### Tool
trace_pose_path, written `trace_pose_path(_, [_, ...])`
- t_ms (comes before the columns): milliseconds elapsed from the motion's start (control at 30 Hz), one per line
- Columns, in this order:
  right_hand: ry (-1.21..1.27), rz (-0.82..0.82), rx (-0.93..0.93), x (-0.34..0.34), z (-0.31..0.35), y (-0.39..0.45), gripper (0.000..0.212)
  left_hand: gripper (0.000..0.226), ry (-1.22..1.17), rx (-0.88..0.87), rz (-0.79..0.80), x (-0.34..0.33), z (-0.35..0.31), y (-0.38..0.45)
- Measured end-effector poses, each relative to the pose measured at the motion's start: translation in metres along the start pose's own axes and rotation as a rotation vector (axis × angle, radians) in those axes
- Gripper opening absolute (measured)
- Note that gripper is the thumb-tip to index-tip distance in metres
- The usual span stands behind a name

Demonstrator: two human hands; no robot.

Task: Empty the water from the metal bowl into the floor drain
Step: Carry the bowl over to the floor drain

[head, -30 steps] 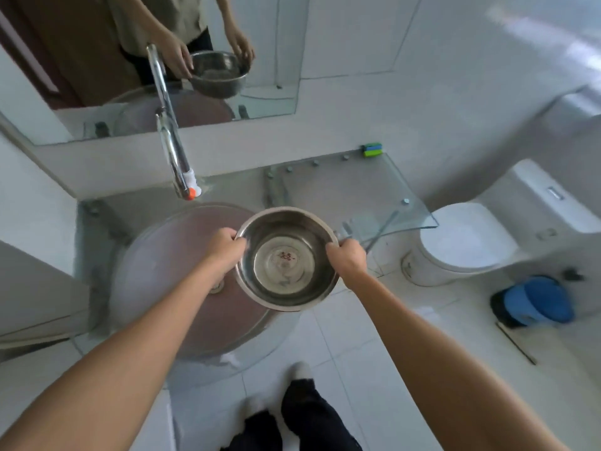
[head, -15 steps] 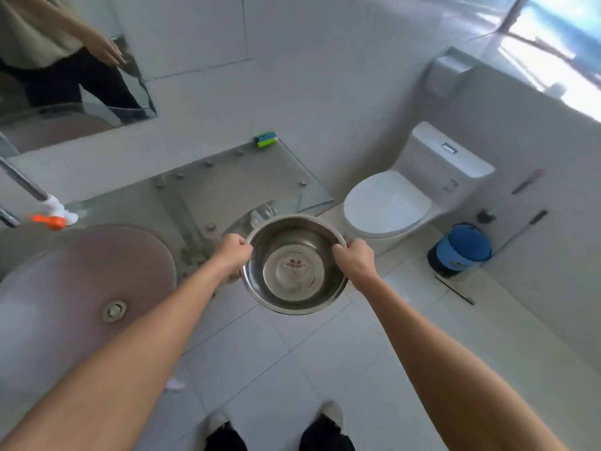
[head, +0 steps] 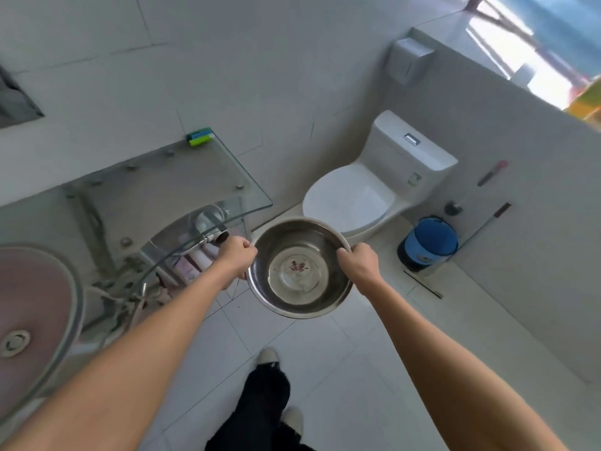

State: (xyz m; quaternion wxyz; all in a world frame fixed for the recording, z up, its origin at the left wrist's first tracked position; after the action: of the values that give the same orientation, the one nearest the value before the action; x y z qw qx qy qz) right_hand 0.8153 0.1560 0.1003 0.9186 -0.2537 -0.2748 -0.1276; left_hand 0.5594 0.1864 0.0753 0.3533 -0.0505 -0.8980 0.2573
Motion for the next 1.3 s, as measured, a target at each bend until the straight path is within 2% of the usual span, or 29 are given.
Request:
trace_pose_path(267, [-0.007,-0.029,-0.057,0.006,-0.011,0.082,0.035,0.010,-0.041,-0.016,0.083,-0.037,-0.034,0.063])
trace_pose_path(400, [-0.009,-0.002,-0.057,0.007,-0.007,0.126,0.037,0.011,-0.073,0.021,0.114,-0.052,-0.046,0.099])
trace_pose_path(533, [-0.046,0.064,-0.061,0.008,-0.001,0.170,0.034,0.011,-0.086,0.083,0.079,-0.067,-0.055,0.127])
trace_pose_path(667, [-0.129,0.149,-0.024,0.003,0.002,0.222,0.019,0.021,-0.175,0.168,0.010,-0.087,-0.060,0.151])
trace_pose_path(767, [-0.156,0.234,0.003,-0.007,-0.001,0.260,0.022,0.023,-0.220,0.249,-0.046,-0.106,-0.058,0.169])
trace_pose_path(867, [-0.163,0.329,0.002,-0.022,-0.009,0.299,0.032,0.017,-0.241,0.337,-0.108,-0.129,-0.050,0.187])
trace_pose_path(1000, [-0.228,0.454,0.071,-0.055,-0.021,0.353,0.022,0.007,-0.242,0.395,-0.172,-0.169,-0.033,0.218])
trace_pose_path(1100, [-0.294,0.509,0.090,-0.089,-0.044,0.391,0.038,0.009,-0.257,0.457,-0.221,-0.199,-0.008,0.244])
trace_pose_path(1300, [-0.416,0.591,0.163,-0.174,-0.108,0.443,0.032,0.012,-0.296,0.524,-0.284,-0.250,0.066,0.296])
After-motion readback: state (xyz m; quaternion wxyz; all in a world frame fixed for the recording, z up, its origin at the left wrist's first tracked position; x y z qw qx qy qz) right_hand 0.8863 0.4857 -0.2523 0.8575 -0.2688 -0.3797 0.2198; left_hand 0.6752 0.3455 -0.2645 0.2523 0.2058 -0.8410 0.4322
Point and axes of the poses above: each hand's wrist, its own y-axis towards the middle knuckle, its own x-axis out of the back of the hand, z = x × y, the point moved 1 cm from there along y, towards the middle knuckle, and after that the axes turned 10 degrees about y, right-handed, at the moved point
